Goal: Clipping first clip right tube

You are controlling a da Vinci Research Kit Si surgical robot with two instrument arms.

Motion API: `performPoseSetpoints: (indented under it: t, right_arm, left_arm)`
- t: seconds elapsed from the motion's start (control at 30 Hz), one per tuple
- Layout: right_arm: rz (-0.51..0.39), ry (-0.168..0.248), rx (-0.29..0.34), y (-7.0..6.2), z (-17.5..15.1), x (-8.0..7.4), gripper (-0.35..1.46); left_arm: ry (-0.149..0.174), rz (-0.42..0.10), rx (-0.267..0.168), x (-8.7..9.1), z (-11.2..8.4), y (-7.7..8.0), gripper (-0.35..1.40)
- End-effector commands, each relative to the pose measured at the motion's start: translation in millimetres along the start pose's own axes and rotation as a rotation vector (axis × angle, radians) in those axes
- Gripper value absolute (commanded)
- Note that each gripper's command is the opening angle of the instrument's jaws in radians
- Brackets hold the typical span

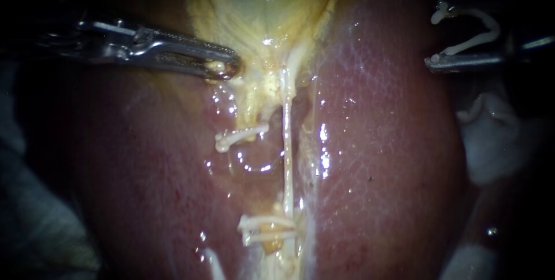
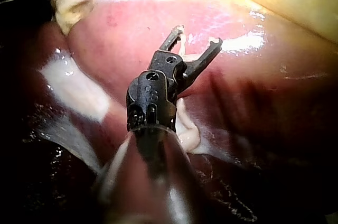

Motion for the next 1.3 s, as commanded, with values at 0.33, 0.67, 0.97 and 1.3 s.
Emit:
performPoseSetpoints:
  t: [0.33,0.67,0.97,1.3]
  right_arm:
    - [0.000,0.003,-0.001,0.0,0.0,0.0,0.50]
    - [-0.002,0.017,0.027,-0.7,0.6,0.1,0.50]
    - [0.044,0.047,0.088,-3.4,4.0,0.5,0.50]
    - [0.139,0.069,0.163,-6.7,9.0,0.0,0.50]
  left_arm:
    - [0.032,-0.017,0.034,2.9,-9.2,2.5,-0.35]
    - [0.052,-0.007,0.042,3.7,-10.7,3.3,-0.35]
    - [0.052,-0.007,0.041,3.7,-10.8,3.4,-0.35]
    - [0.052,-0.007,0.042,3.7,-10.8,3.4,-0.35]
